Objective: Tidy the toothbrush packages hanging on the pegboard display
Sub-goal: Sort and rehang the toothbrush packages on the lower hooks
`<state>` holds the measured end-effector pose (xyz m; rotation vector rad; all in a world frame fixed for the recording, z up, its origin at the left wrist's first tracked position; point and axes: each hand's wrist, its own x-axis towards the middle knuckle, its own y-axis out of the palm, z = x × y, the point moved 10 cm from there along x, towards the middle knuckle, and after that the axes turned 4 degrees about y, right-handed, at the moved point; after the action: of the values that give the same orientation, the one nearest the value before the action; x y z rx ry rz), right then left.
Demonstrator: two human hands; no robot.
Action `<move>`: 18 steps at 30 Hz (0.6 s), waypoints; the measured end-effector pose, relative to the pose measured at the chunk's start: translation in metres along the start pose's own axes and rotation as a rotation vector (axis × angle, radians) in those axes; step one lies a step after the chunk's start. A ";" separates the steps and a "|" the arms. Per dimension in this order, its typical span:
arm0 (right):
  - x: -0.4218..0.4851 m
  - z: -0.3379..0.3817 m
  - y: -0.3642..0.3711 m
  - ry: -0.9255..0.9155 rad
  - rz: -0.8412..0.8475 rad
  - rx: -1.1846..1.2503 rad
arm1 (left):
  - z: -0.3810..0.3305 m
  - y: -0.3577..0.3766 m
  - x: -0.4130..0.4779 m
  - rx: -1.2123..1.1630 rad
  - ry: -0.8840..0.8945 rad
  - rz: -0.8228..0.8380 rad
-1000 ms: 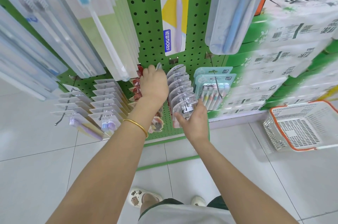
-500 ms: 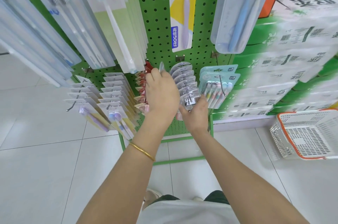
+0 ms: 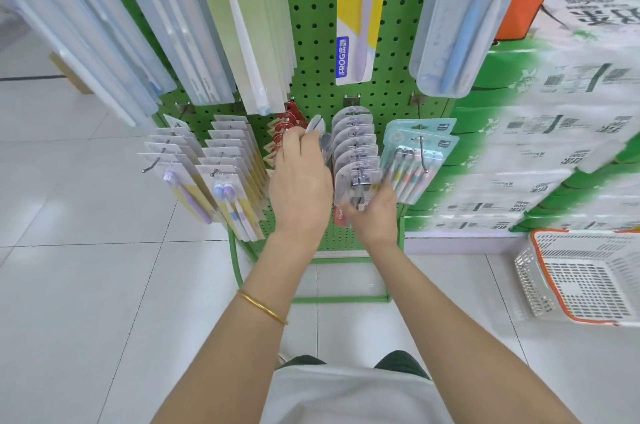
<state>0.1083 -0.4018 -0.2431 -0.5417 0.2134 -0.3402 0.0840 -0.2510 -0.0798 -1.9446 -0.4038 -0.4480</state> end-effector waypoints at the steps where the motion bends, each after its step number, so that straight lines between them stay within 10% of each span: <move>1: -0.003 -0.003 0.000 0.006 0.019 -0.012 | -0.001 -0.003 -0.003 -0.011 0.008 -0.017; 18: -0.049 0.063 -0.077 -0.263 0.199 0.117 | 0.005 -0.010 -0.013 -0.740 -0.349 -0.016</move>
<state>0.0617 -0.4160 -0.1434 -0.4399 -0.0077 -0.0848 0.0681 -0.2434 -0.0801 -2.7587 -0.5228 -0.2827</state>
